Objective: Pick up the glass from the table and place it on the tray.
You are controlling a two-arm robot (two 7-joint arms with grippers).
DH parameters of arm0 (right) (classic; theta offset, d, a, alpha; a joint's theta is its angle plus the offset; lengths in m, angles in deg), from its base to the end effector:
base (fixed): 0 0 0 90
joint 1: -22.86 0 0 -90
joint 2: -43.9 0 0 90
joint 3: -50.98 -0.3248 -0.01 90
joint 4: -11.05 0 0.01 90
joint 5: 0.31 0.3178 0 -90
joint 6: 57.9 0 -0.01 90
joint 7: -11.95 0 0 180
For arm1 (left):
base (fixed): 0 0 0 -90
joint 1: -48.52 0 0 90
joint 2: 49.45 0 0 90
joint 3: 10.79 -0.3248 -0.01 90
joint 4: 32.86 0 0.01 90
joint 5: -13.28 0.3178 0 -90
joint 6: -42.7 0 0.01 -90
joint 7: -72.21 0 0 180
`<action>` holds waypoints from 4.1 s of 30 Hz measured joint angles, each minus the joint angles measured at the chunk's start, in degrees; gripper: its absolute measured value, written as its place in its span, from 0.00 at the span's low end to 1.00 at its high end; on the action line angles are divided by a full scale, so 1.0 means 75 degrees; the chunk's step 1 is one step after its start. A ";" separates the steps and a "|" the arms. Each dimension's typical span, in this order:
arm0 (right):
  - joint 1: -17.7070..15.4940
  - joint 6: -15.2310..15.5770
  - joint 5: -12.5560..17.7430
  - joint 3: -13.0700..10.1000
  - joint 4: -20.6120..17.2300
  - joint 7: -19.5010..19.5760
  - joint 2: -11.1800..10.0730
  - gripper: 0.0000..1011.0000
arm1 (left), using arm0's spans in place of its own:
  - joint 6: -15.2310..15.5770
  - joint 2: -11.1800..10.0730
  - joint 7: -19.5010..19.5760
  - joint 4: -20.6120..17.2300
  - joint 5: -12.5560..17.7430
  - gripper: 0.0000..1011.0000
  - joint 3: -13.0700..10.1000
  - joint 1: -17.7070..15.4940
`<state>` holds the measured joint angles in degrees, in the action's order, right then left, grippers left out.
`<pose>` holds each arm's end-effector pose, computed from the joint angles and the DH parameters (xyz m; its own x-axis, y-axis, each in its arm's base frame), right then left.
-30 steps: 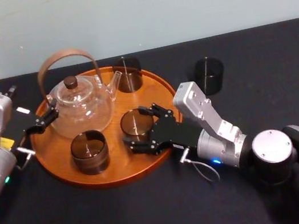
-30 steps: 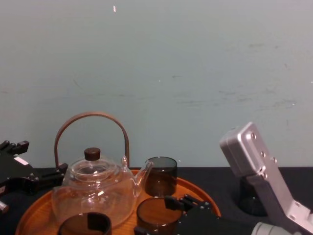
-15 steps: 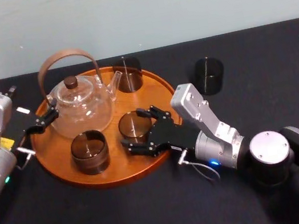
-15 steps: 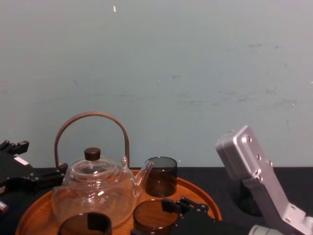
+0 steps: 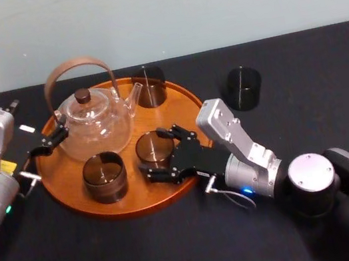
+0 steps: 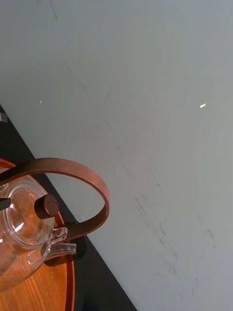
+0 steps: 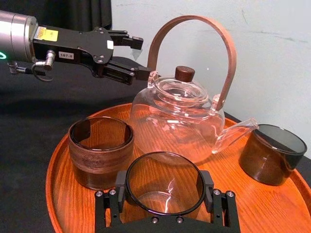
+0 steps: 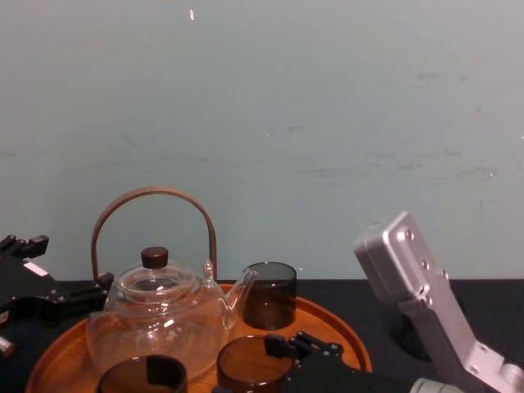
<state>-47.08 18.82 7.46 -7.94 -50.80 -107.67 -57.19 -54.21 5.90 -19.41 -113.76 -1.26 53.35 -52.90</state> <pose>0.4113 0.0558 -0.3888 0.8071 -0.5677 0.1622 0.5878 0.7982 -0.1318 0.3722 0.1001 -0.3321 0.2923 0.8802 0.3739 -0.9552 0.2873 0.0704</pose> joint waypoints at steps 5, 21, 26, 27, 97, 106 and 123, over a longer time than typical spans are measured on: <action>0.0019 -0.0010 0.0000 0.0019 0.0055 -0.0021 0.0031 0.91 | 0.0000 0.0000 0.0000 0.0000 0.0000 1.00 0.0000 0.0000; 0.0042 -0.0017 0.0021 0.0042 0.0207 -0.0036 0.0093 0.91 | 0.0000 0.0000 0.0000 0.0000 0.0000 1.00 0.0000 0.0000; 0.0057 -0.0032 0.0030 0.0042 0.0262 -0.0051 0.0113 0.91 | 0.0000 0.0000 0.0000 0.0000 0.0000 1.00 0.0000 0.0000; 0.0058 -0.0036 0.0030 0.0043 0.0267 -0.0051 0.0114 0.91 | 0.0000 0.0000 0.0000 0.0000 0.0000 1.00 0.0000 0.0000; -0.1303 0.0973 0.0327 -0.0243 -0.2042 0.0080 -0.1098 0.99 | 0.0000 0.0000 0.0000 0.0000 0.0000 1.00 0.0000 0.0000; -0.1754 0.1015 0.0441 -0.0530 -0.2592 0.0293 -0.1438 0.99 | 0.0000 0.0000 0.0000 0.0000 0.0000 1.00 0.0000 0.0000; -0.2111 0.1095 0.0488 -0.1268 -0.2816 0.0739 -0.1786 0.99 | 0.0000 0.0000 0.0000 0.0000 0.0000 1.00 0.0000 0.0000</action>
<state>-62.91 27.03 11.12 -17.45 -71.92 -102.13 -70.58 -54.21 5.90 -19.41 -113.76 -1.26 53.35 -52.90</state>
